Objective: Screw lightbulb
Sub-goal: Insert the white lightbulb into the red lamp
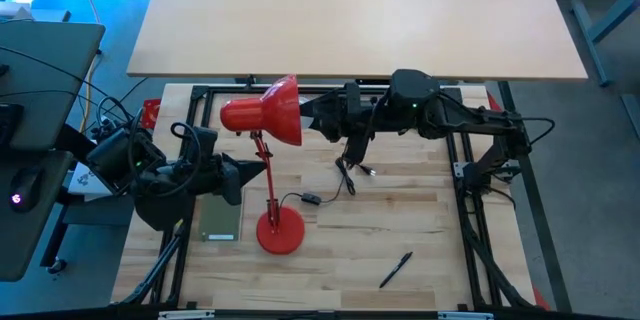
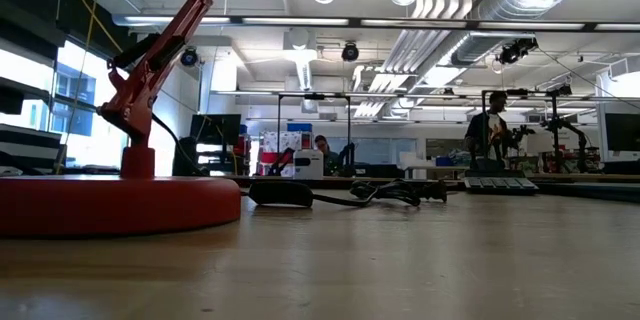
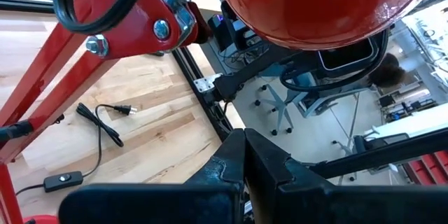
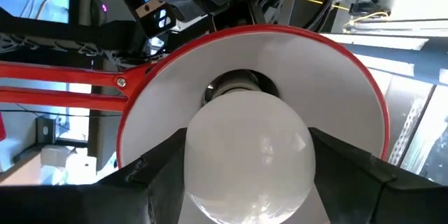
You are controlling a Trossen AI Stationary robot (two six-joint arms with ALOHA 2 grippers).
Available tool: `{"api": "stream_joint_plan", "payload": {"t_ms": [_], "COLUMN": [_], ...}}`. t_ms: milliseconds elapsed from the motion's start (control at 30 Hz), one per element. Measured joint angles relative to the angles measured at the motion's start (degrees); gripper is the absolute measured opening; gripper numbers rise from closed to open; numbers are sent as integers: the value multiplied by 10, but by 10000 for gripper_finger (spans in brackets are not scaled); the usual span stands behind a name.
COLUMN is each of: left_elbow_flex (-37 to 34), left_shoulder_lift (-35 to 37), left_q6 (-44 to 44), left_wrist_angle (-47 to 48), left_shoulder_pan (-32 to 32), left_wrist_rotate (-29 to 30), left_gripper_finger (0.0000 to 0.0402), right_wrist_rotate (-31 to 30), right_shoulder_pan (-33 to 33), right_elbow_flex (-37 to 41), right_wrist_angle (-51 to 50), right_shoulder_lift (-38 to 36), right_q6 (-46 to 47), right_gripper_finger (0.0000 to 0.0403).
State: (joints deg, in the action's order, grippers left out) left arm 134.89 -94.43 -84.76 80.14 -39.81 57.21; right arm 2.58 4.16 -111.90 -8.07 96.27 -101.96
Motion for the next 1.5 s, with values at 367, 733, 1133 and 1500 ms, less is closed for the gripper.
{"api": "stream_joint_plan", "payload": {"t_ms": [367, 733, 1133, 1500], "left_elbow_flex": [0, 0, -1, -10], "left_shoulder_lift": [0, 0, 0, 0], "left_q6": [26, 55, 183, 348], "left_wrist_angle": [-8, -8, -2, 103], "left_shoulder_pan": [0, 0, -1, -21], "left_wrist_rotate": [0, 3, 16, -14], "left_gripper_finger": [0, 0, 0, 0], "right_wrist_rotate": [-41, -41, -62, -122], "right_shoulder_pan": [20, 40, 59, 98], "right_elbow_flex": [1, 3, 3, 3], "right_wrist_angle": [17, 31, 51, 66], "right_shoulder_lift": [1, 3, 3, 3], "right_q6": [185, 484, 729, 1047], "right_gripper_finger": [250, 250, 250, 250]}}
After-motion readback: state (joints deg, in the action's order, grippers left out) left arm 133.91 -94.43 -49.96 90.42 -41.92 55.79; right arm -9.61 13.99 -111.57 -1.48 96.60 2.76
